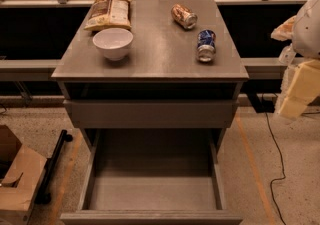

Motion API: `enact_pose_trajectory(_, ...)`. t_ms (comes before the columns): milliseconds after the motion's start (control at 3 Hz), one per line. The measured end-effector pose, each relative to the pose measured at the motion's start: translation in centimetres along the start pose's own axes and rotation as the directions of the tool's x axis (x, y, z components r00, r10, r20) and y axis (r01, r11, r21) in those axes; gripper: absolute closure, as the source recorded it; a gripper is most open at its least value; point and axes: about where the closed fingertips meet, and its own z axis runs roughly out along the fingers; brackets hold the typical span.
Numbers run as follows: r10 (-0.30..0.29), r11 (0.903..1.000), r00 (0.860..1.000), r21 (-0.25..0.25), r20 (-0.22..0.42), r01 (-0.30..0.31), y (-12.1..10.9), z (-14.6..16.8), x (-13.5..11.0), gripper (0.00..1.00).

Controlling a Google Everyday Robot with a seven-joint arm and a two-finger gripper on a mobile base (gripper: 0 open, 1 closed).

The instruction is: Place pepsi can into middle drawer

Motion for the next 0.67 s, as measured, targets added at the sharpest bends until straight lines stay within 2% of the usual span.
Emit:
enact_pose_trajectory(333, 0.0, 1.0, 1.0, 0.0, 0.0, 0.0, 0.0, 0.0, 0.0, 0.0)
enact_pose_trajectory(667, 0.005, 0.9997, 0.998, 0.022, 0.063, -0.007, -1.4, 0.8, -0.1, 0.0)
